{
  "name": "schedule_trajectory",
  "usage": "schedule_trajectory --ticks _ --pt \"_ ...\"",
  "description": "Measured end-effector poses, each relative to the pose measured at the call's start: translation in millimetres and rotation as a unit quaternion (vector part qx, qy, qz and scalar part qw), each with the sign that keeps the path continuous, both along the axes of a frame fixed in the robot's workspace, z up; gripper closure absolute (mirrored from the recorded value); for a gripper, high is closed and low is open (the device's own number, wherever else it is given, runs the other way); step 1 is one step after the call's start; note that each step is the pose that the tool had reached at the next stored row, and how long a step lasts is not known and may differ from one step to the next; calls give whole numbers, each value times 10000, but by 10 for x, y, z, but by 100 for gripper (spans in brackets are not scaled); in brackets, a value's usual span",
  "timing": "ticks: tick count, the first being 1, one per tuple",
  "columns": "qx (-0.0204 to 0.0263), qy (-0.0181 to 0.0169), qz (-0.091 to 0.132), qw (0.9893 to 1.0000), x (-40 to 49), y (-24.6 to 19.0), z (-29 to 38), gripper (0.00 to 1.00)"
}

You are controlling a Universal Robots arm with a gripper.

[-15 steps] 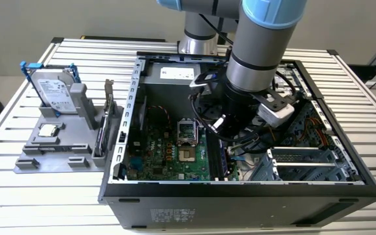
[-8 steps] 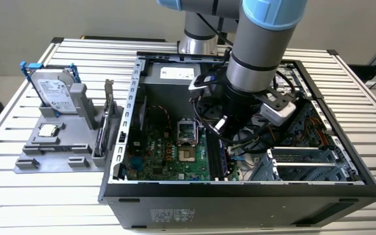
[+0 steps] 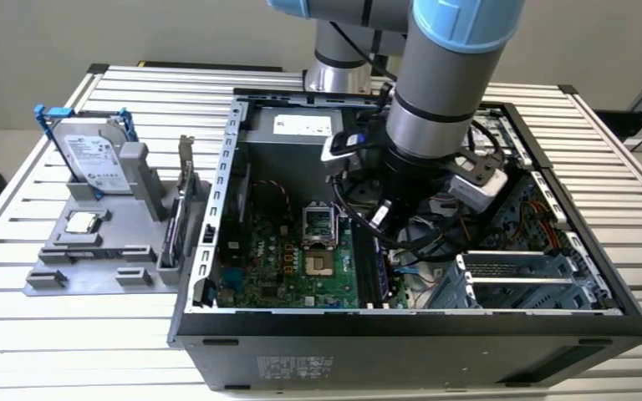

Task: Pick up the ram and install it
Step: 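Press down the ram until it locks into place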

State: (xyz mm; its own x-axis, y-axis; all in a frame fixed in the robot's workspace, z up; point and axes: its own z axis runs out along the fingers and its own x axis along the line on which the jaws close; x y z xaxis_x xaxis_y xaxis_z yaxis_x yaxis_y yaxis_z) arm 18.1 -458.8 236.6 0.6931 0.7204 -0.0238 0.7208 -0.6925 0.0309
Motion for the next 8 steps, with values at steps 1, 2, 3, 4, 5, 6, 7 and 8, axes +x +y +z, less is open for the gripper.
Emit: schedule_trajectory --ticks 1,2,3,4,5,6,7,8 --pt "4 0 73 10000 0 0 -1 100" --pt "10 0 158 9999 0 0 -4 100" --pt "14 0 237 9997 0 0 -6 100" --pt "19 0 317 9995 0 0 -8 100" --pt "22 0 394 9992 -1 0 -10 100" --pt "26 0 482 9988 -1 0 -13 100" --pt "30 0 561 9984 -1 0 -15 100" --pt "33 0 643 9979 -1 0 -18 100"
